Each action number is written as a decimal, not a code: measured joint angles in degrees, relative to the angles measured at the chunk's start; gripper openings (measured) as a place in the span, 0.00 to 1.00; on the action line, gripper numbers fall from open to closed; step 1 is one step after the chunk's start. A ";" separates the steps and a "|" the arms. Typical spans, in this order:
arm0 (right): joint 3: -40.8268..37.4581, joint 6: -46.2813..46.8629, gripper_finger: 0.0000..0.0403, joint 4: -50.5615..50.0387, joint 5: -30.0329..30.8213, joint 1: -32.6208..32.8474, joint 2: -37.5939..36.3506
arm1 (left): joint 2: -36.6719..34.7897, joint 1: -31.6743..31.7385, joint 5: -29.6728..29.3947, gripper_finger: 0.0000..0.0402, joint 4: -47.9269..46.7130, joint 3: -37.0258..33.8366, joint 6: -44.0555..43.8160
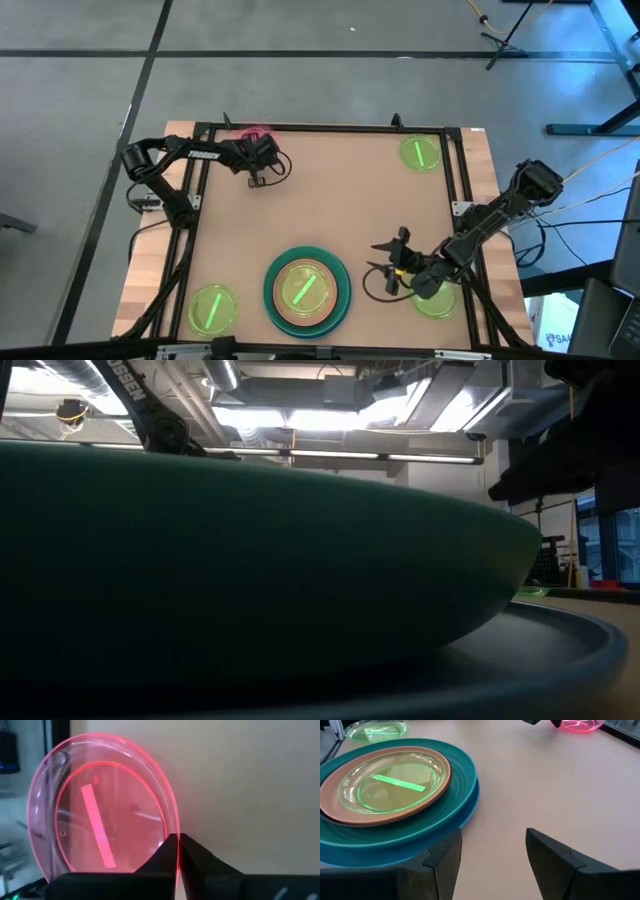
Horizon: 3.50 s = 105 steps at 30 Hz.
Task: Stack plastic plates
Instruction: Stack the light pink plate on top of the light green plate, then stack the light green plate on top of the light pink plate
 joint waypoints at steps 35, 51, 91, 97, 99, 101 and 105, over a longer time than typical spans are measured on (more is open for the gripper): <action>0.00 -18.10 0.53 13.29 -18.15 -4.88 0.00 | 3.77 -75.42 -3.40 0.01 -5.24 31.40 -44.73; 0.00 -8.21 0.53 21.51 -4.47 12.66 1.52 | 12.96 -76.52 3.35 0.19 -10.76 35.77 -56.25; 0.04 -7.27 0.53 26.18 -0.39 13.23 6.49 | -16.85 -83.61 27.96 0.27 -21.82 -4.46 -90.04; 0.04 -5.30 0.53 26.28 0.82 13.07 6.49 | -16.85 -83.61 29.23 0.27 -16.77 -7.03 -88.15; 0.04 -5.57 0.53 26.60 1.73 12.31 6.49 | -16.84 -83.61 29.91 0.27 -16.88 -8.14 -87.90; 0.04 -5.68 0.53 26.60 1.74 11.25 6.38 | -16.83 -83.61 30.04 0.27 -15.77 -9.00 -87.18; 0.04 -5.16 0.53 26.60 1.69 9.09 6.36 | -17.03 -83.52 31.34 0.26 -11.72 -11.00 -85.97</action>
